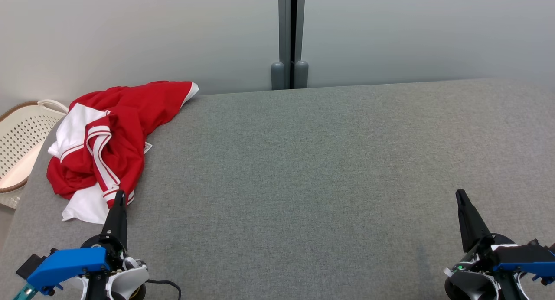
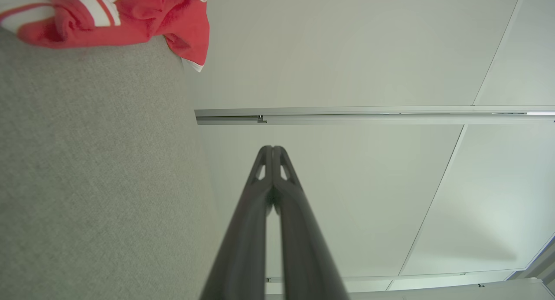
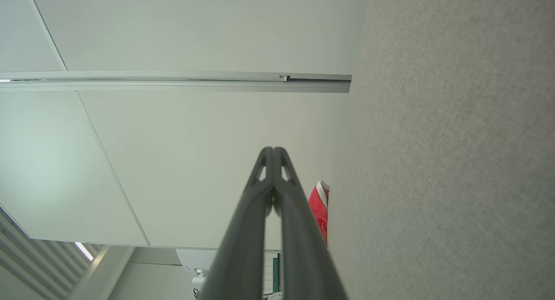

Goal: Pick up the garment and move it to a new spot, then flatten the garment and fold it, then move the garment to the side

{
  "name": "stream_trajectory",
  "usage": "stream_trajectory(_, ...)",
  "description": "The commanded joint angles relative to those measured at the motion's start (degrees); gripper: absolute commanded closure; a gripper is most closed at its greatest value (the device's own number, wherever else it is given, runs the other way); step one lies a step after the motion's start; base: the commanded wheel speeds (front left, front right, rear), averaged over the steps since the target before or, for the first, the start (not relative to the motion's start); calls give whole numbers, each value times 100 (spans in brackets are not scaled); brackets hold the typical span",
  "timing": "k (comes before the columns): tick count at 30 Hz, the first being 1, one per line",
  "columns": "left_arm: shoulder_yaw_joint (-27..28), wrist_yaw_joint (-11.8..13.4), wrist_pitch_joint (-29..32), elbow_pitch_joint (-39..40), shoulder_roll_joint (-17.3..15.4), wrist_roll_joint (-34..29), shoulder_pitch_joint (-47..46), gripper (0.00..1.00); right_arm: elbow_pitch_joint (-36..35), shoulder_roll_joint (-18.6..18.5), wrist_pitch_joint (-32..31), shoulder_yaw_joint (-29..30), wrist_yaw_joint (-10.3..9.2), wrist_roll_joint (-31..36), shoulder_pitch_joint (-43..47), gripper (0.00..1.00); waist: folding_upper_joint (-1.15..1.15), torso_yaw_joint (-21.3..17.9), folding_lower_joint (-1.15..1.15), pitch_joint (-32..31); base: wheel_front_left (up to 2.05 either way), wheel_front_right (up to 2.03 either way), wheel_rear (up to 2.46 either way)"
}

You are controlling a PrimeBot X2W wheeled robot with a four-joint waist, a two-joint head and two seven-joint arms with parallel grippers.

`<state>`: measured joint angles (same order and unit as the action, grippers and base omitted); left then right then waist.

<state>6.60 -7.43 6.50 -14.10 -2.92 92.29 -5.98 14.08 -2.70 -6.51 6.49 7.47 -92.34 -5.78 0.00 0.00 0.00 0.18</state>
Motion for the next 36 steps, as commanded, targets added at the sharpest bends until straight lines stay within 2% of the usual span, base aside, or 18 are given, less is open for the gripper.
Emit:
stream_trajectory(1, 8, -26, 23, 28, 11, 25, -52, 100, -19, -37, -16, 10, 5, -16, -87, 100, 0, 0, 0, 0, 0, 0, 0)
stream_trajectory(36, 8, -26, 22, 28, 11, 25, -52, 100, -19, -37, -16, 10, 5, -16, -87, 100, 0, 0, 0, 0, 0, 0, 0)
